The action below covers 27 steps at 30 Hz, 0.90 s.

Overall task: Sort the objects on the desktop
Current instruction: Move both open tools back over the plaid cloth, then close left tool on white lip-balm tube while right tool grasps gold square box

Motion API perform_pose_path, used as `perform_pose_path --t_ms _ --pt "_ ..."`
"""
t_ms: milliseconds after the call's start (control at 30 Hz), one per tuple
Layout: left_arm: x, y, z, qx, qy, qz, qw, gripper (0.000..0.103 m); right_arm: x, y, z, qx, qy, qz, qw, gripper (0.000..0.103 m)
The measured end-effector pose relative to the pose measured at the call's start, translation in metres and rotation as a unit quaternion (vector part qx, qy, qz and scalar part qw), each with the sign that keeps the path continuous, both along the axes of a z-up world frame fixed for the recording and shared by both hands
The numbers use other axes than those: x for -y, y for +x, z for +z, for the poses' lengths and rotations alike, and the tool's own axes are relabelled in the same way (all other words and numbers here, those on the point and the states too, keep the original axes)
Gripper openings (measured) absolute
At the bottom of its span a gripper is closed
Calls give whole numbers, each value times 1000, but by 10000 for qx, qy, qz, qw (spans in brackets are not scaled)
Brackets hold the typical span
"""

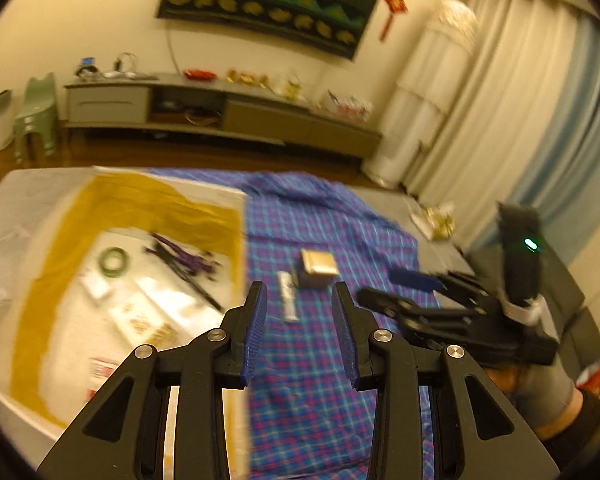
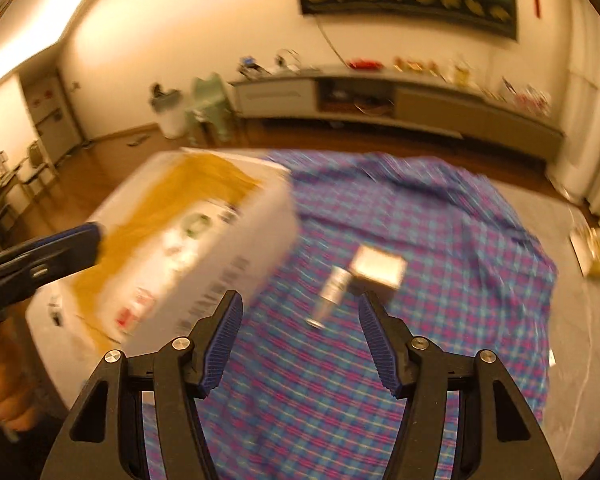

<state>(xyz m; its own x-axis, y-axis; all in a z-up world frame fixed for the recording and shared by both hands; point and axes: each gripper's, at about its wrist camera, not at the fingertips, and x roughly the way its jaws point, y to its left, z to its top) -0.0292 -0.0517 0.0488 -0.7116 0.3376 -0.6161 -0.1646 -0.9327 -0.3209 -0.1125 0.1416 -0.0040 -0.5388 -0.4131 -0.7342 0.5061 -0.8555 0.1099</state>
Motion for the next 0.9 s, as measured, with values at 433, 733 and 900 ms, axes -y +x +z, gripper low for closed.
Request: perform_pose_path --t_ms 433,733,900 --pt "-54 -41 -45 826 -381 -195 9957 36 11 -82 -58 416 310 -689 9963 77" --pt "-74 -70 -74 1148 -500 -171 9920 36 -11 -113 -90 499 336 -694 9958 54" --pt "-85 -97 -102 1381 -748 -16 9876 36 -78 -88 -77 841 -621 -989 9896 54"
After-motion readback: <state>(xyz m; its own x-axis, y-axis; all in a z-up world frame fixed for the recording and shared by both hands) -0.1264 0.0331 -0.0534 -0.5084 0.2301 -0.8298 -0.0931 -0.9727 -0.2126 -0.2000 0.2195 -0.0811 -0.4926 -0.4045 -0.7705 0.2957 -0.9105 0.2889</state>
